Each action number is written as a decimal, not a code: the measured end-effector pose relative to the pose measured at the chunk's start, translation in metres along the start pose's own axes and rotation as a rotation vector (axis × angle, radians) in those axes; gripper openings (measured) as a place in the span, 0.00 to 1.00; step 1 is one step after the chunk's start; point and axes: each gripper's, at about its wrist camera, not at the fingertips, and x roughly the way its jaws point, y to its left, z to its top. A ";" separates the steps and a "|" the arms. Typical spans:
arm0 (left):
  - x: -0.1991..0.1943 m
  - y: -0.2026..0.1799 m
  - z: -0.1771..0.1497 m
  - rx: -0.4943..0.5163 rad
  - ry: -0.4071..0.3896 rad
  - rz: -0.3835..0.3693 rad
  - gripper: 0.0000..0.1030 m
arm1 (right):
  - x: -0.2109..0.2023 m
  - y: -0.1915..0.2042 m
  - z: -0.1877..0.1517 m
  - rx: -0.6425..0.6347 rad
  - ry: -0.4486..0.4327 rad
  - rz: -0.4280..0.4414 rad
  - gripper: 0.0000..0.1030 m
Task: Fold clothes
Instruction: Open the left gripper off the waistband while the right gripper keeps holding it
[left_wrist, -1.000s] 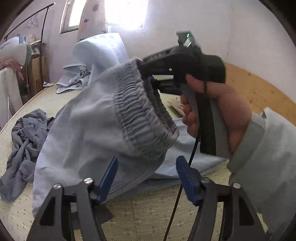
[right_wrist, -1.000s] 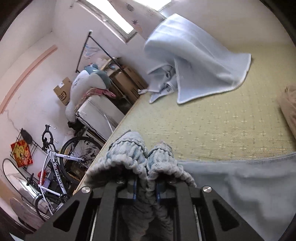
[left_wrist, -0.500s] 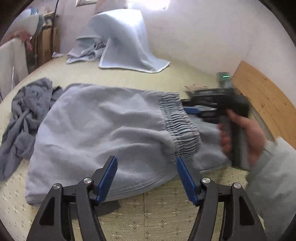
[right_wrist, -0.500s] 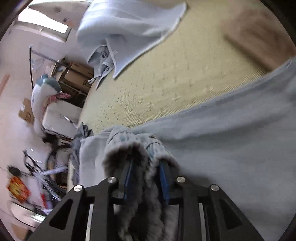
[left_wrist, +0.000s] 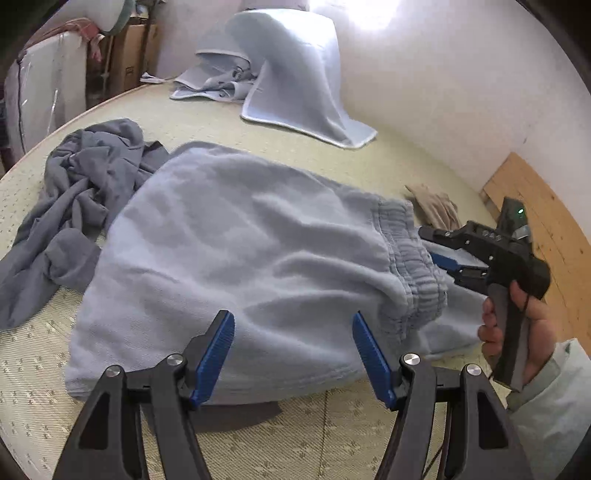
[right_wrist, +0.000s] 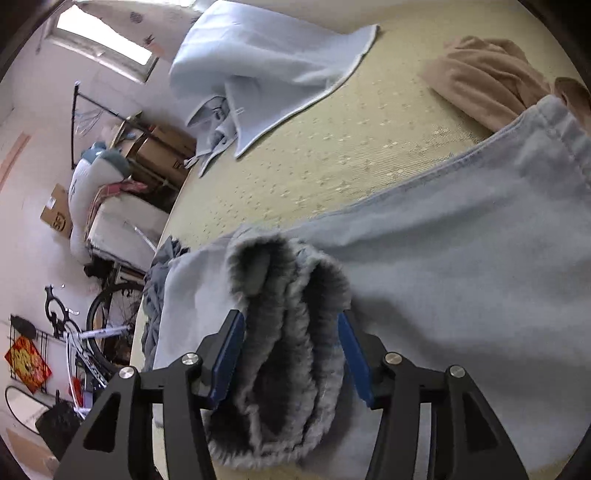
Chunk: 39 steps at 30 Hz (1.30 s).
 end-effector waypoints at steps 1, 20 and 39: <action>-0.003 0.005 0.004 -0.008 -0.015 0.003 0.68 | 0.005 -0.001 0.004 0.006 0.004 0.008 0.56; -0.017 0.072 0.012 -0.240 -0.023 -0.108 0.68 | 0.031 -0.014 0.012 0.053 0.013 -0.066 0.55; -0.008 0.063 0.010 -0.229 0.011 -0.148 0.68 | 0.030 0.001 0.002 0.007 -0.048 -0.002 0.47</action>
